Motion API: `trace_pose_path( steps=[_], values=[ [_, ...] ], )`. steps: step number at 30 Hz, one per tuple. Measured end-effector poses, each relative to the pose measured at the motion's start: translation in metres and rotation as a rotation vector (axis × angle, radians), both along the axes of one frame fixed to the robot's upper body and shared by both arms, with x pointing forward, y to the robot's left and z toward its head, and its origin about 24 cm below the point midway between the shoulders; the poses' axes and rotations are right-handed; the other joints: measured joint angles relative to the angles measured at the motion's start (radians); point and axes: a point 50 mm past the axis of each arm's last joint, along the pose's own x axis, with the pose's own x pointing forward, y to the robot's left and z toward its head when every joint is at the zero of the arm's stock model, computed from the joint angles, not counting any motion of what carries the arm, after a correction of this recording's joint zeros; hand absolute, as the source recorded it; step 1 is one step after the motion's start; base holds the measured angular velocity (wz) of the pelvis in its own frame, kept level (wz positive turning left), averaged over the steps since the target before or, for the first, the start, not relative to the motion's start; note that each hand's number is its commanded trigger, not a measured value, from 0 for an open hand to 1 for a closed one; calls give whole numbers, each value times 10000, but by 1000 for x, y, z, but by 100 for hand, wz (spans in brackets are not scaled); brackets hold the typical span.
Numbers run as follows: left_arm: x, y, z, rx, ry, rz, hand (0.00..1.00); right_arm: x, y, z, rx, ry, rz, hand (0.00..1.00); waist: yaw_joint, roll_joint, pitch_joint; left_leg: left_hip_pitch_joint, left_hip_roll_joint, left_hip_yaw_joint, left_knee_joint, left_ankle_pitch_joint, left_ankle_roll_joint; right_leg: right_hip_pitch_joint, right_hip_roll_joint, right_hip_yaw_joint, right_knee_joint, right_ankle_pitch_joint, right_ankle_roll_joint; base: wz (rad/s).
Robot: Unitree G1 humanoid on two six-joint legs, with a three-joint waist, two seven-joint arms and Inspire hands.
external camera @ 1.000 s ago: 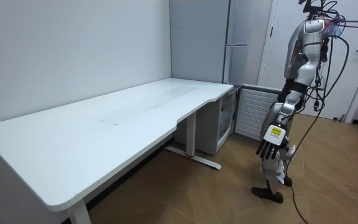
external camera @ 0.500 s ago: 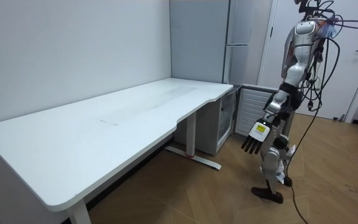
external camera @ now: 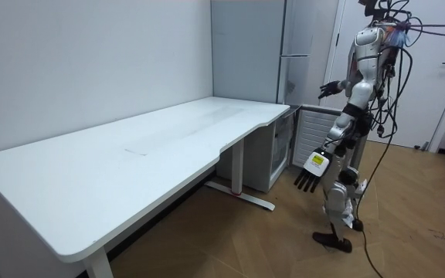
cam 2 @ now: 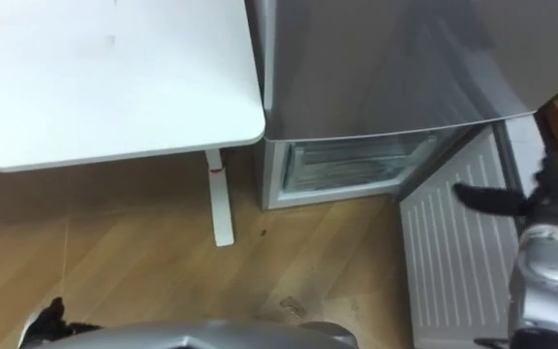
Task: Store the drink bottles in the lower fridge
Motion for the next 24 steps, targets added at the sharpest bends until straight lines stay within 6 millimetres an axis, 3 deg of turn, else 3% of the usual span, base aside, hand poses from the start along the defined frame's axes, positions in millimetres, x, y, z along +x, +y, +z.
trace_pose_path(
  steps=[5,12,16,17,19,24],
  values=[
    [-11,2,1,160,385,50,0,-7,-16,23,-954,-934,-1399,0,-214,30,-5,117,9,110,-139,9,13,-2,1,79,0,1,1,-8],
    [-13,4,3,146,448,133,0,-16,-25,24,-1238,-1050,-2518,0,-388,78,7,241,37,153,-158,11,16,64,19,165,28,3,5,-5],
    [-9,6,5,243,226,198,0,-36,-35,-3,-411,-29,-3408,0,-475,55,5,292,41,90,-351,50,10,144,36,140,9,24,2,4],
    [-8,7,6,252,172,247,0,-46,-39,-14,141,251,-3942,0,-555,5,-27,281,25,1,-368,69,10,160,28,62,12,24,2,11],
    [-9,7,6,240,180,284,0,-61,-46,-25,751,766,-4690,0,-571,-43,3,258,18,-15,-373,69,10,148,28,54,19,24,1,5],
    [-7,14,10,430,84,432,0,-93,-70,-38,2237,1442,-6169,0,-727,-78,-33,227,3,-60,-340,92,8,118,28,23,13,23,2,2]
  ],
)
